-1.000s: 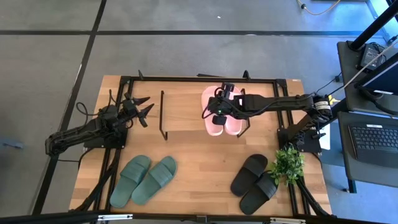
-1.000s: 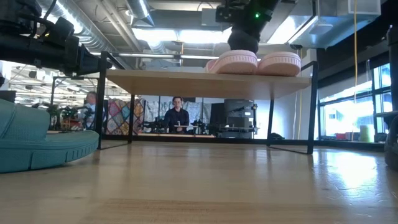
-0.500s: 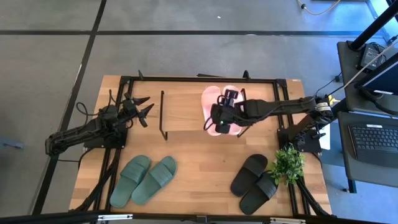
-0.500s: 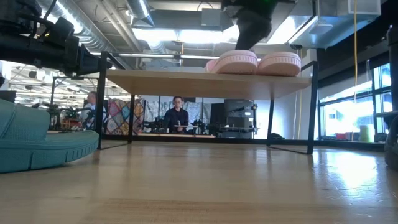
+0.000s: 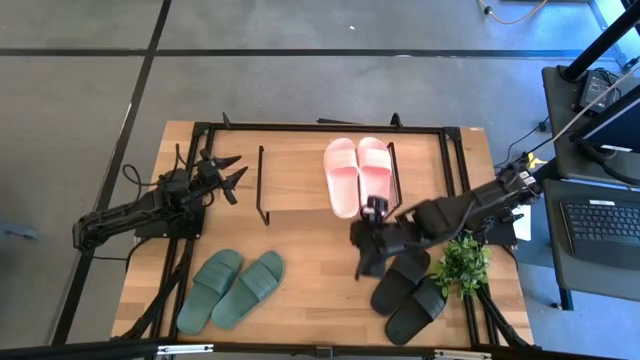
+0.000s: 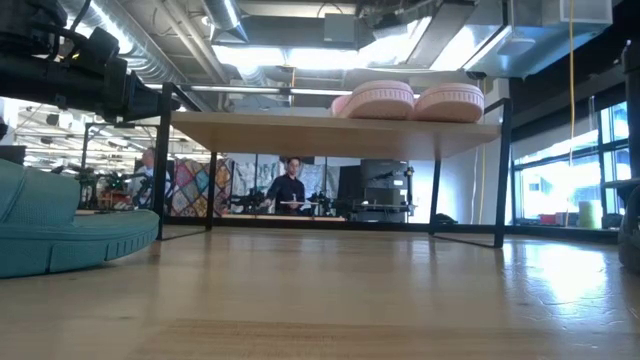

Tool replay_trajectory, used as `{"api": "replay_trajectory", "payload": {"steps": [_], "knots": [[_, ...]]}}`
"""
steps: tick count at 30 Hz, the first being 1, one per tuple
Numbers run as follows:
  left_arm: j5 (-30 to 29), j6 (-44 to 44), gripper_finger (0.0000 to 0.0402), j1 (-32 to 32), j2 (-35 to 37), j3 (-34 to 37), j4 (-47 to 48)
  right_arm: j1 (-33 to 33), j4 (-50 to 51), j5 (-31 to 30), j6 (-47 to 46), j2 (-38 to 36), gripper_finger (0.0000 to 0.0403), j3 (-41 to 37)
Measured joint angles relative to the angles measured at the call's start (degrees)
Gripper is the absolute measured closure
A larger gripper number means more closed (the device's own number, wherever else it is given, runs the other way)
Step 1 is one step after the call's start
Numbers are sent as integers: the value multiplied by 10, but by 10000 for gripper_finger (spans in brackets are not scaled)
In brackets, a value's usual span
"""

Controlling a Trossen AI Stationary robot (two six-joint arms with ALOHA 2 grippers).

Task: Pick and place slides into the shelf
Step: Put the right black slide under the shelf

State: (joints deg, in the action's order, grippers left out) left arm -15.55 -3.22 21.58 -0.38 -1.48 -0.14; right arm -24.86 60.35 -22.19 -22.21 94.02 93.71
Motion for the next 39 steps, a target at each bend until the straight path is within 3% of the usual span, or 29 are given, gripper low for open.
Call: {"api": "replay_trajectory", "payload": {"steps": [5,14,20,34,39], "knots": [[0,0,223,0,0,0,0,-59,0,43,-94,0,231,0],[0,0,223,0,0,0,0,-143,49,134,-431,17,231,-1],[0,0,223,0,0,0,0,-176,103,205,-578,65,231,-1],[0,-18,223,0,0,0,0,-192,187,372,-656,219,231,-1],[0,-19,223,0,0,0,0,-192,192,379,-656,259,231,-2]]}}
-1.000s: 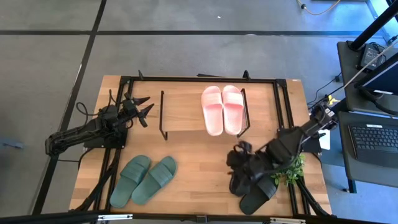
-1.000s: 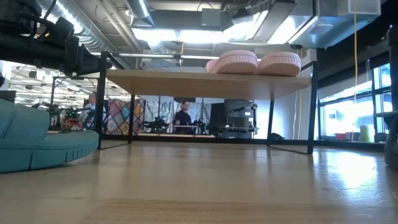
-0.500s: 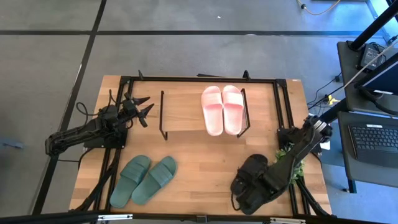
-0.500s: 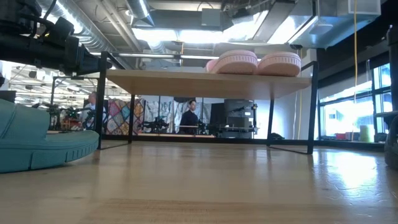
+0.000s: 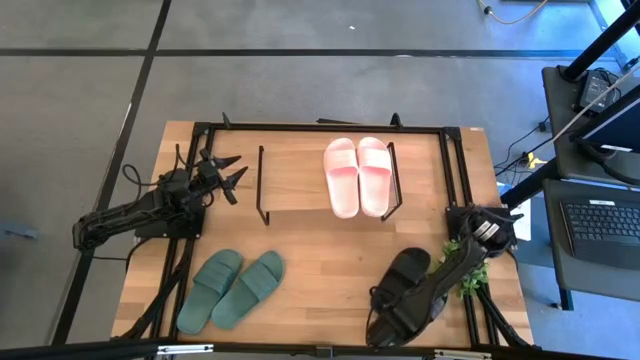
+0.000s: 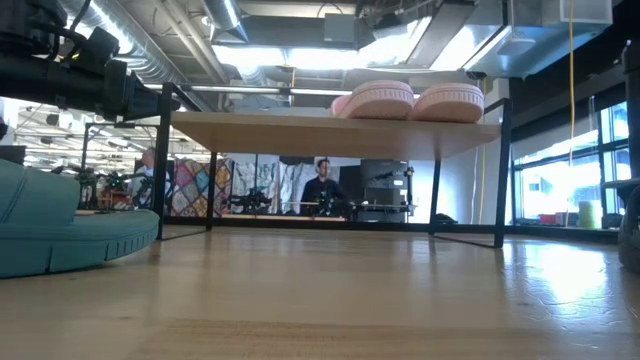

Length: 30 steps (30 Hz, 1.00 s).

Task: Pick and place slides into the shelf
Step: Put the right black slide under the shelf

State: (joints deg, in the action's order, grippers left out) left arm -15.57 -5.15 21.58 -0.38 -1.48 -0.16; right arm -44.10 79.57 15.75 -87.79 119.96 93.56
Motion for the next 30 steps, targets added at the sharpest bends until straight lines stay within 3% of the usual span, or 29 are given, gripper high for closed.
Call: {"api": "replay_trajectory", "payload": {"steps": [18,30], "knots": [[0,0,223,0,0,0,0,-1,101,4,-32,20,231,51],[0,0,223,0,0,0,0,-15,104,-10,-22,41,231,43]]}}
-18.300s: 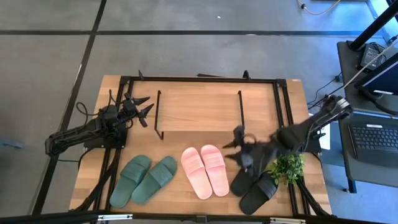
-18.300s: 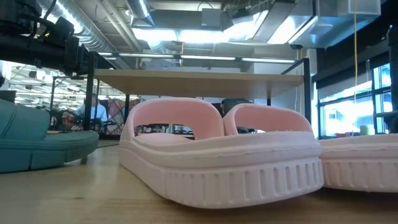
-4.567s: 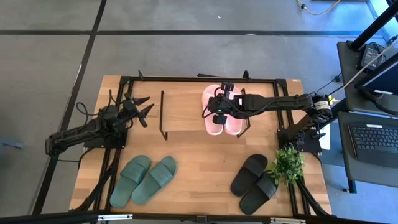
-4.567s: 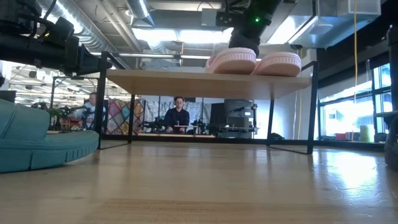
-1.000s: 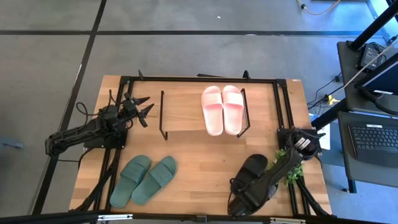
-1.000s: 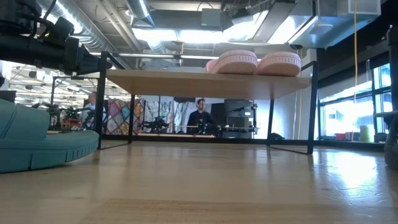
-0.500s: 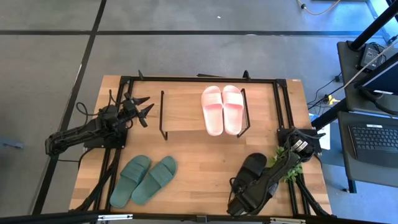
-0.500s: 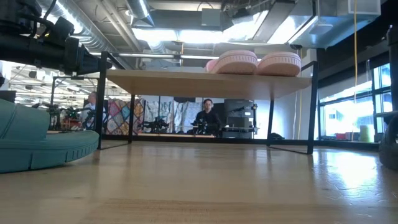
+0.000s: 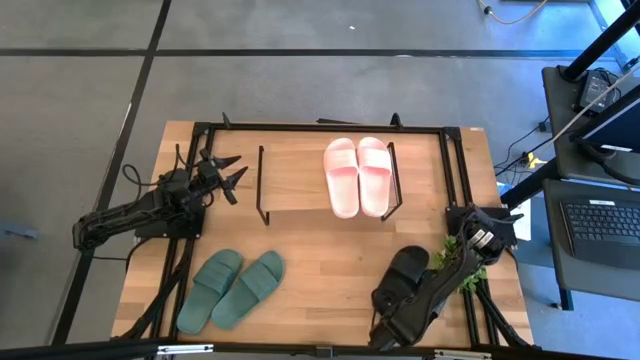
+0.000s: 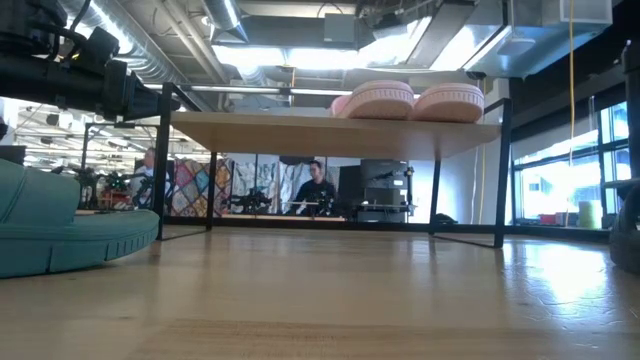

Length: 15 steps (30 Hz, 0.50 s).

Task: Pick and place slides into the shelf
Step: Put the right black slide under the shelf

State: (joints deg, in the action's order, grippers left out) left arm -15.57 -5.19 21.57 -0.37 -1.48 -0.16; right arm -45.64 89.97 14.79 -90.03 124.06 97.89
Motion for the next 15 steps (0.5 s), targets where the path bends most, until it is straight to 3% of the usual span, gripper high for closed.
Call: {"api": "replay_trajectory", "payload": {"steps": [11,15], "knots": [[0,0,223,0,0,0,0,-13,3,0,1,33,232,-34],[0,0,223,0,0,0,0,-13,3,1,-1,35,250,-48]]}}
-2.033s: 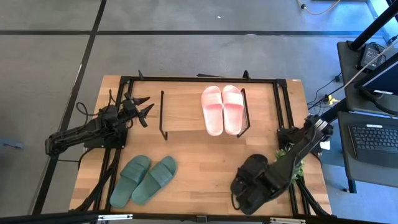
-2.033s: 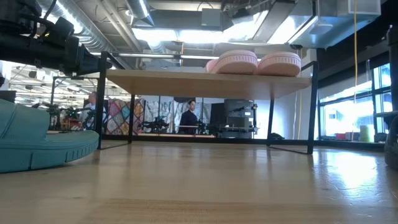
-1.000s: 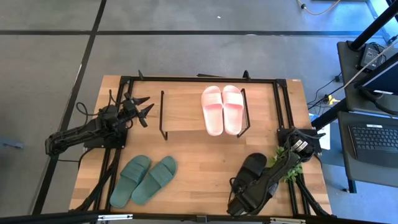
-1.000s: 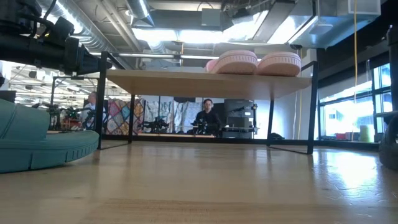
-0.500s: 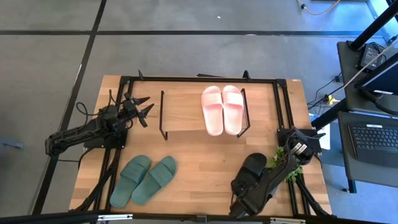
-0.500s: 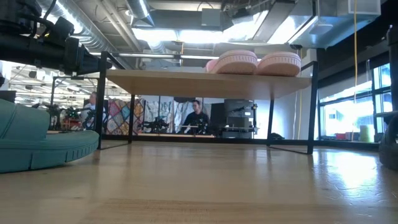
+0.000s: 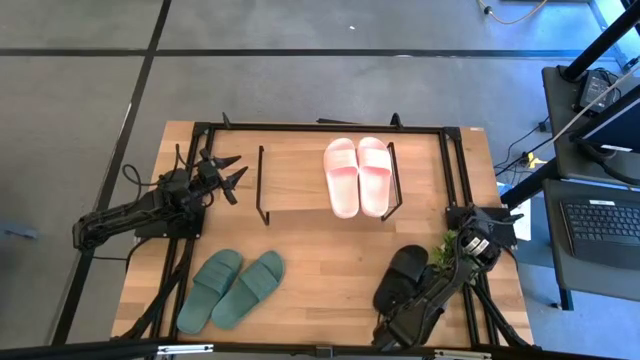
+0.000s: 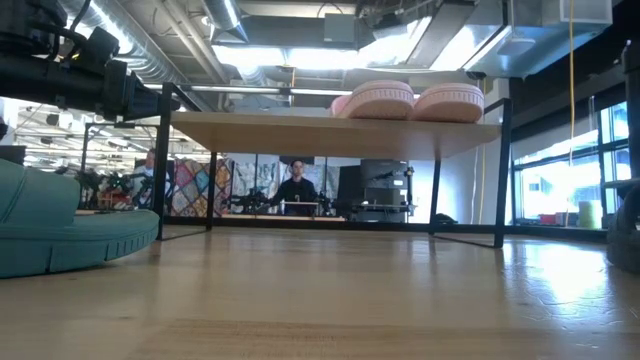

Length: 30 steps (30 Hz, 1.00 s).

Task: Pick and place slides into the shelf
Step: Put the right black slide under the shelf

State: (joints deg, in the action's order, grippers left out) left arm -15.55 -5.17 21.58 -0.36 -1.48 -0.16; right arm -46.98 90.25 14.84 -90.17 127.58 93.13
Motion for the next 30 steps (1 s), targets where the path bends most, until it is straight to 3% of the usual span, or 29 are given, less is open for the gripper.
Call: {"api": "replay_trajectory", "payload": {"steps": [12,30], "knots": [[0,0,223,0,0,0,0,-2,0,0,4,0,386,-5],[0,0,223,0,0,0,0,-5,3,0,22,0,391,16]]}}
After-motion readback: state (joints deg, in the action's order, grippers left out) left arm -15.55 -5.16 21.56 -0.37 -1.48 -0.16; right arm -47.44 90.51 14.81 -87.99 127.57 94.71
